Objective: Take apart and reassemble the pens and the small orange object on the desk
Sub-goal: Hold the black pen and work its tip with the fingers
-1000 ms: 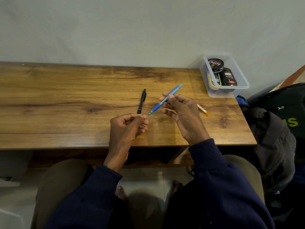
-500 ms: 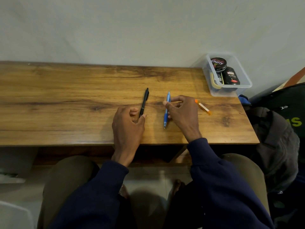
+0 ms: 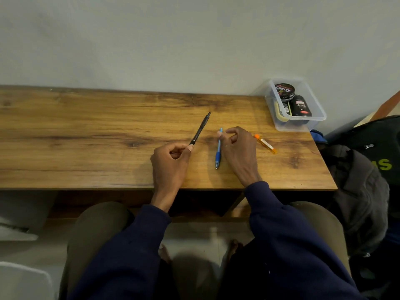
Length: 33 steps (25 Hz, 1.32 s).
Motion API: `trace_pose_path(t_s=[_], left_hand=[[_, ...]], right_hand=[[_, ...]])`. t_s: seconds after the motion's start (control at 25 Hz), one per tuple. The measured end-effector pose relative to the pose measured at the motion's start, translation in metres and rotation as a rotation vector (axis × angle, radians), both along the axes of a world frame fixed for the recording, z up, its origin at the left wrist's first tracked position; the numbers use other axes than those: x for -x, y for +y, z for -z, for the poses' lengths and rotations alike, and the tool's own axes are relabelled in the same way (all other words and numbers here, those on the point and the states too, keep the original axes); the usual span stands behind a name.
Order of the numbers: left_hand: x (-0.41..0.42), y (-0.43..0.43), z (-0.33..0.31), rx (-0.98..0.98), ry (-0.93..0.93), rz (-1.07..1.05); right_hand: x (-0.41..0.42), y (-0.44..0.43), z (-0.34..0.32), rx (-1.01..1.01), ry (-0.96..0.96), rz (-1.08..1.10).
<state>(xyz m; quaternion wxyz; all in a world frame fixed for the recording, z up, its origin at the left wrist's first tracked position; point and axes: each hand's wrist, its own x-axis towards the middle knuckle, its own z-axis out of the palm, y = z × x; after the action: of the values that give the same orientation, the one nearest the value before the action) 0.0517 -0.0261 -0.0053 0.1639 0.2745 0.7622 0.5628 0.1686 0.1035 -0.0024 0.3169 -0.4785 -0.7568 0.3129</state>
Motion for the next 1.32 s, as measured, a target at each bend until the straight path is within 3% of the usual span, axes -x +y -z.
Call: trace_pose_path(t_s=[0.12, 0.32, 0.44, 0.68, 1.32], left_hand=[[-0.002, -0.001, -0.004, -0.127, -0.361, 0.059], [-0.011, 0.002, -0.006, -0.203, -0.667, 0.193], [-0.014, 0.002, -0.003, -0.203, -0.652, 0.265], [-0.01, 0.002, -0.003, -0.185, -0.706, 0.342], [-0.014, -0.001, -0.01, -0.139, -0.671, 0.427]], right_hand=[[-0.003, 0.003, -0.011, 0.04, 0.167, -0.005], [0.0, 0.004, -0.047, 0.738, 0.664, -0.304], [0.002, -0.001, -0.05, 0.896, 0.783, -0.398], [-0.004, 0.003, -0.059, 1.025, 1.078, -0.435], [-0.006, 0.001, -0.056, 1.066, 1.226, -0.37]])
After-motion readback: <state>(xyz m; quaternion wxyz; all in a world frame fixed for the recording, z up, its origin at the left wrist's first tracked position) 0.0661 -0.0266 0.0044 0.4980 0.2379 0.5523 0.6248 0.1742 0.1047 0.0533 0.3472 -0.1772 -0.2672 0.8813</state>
